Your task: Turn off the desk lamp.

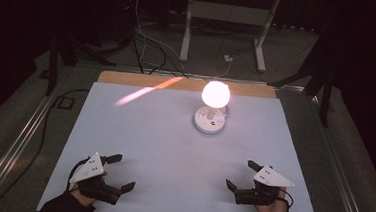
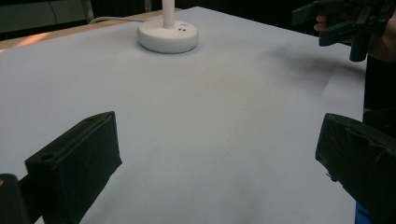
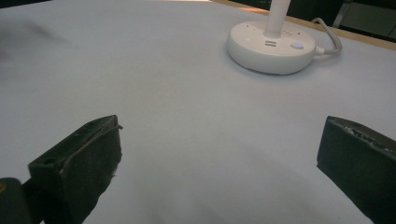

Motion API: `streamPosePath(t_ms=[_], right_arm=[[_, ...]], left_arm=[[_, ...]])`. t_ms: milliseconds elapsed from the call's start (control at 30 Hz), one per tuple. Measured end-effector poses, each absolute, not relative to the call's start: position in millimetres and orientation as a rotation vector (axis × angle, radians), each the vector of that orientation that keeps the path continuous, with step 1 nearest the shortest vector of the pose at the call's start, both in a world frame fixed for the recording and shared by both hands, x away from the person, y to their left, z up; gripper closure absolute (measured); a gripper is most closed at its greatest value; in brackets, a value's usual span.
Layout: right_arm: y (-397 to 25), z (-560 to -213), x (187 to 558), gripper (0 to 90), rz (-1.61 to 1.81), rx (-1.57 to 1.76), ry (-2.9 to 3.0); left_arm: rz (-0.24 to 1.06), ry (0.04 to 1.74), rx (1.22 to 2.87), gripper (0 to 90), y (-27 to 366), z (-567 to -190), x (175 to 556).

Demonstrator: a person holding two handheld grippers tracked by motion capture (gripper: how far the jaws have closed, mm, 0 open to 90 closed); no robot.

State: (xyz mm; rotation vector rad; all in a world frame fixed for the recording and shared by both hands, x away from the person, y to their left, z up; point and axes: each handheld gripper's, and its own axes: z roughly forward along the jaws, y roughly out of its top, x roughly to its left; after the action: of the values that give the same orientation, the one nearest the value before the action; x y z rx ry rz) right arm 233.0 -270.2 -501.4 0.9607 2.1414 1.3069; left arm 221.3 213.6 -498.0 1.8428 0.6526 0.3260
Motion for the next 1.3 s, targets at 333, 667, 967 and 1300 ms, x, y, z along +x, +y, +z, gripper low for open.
streamPosePath(t_ms=[333,667,967,1300], right_arm=[[-268.7,-500.0,232.3,0.0,1.313,0.960,2.138],[-268.1,-496.7,233.2,0.0,1.318,0.997,2.136],[-265.2,-482.9,237.9,0.0,1.343,1.005,2.106],[-262.4,-468.8,249.2,0.0,1.353,1.042,2.076]], left_arm=[[0.330,0.655,1.840,0.6,214.7,-497.1,221.9],[0.320,0.654,1.834,0.6,214.2,-496.1,221.5],[0.322,0.660,1.828,0.6,215.3,-495.6,221.4],[0.325,0.656,1.832,0.6,215.1,-495.4,221.0]])
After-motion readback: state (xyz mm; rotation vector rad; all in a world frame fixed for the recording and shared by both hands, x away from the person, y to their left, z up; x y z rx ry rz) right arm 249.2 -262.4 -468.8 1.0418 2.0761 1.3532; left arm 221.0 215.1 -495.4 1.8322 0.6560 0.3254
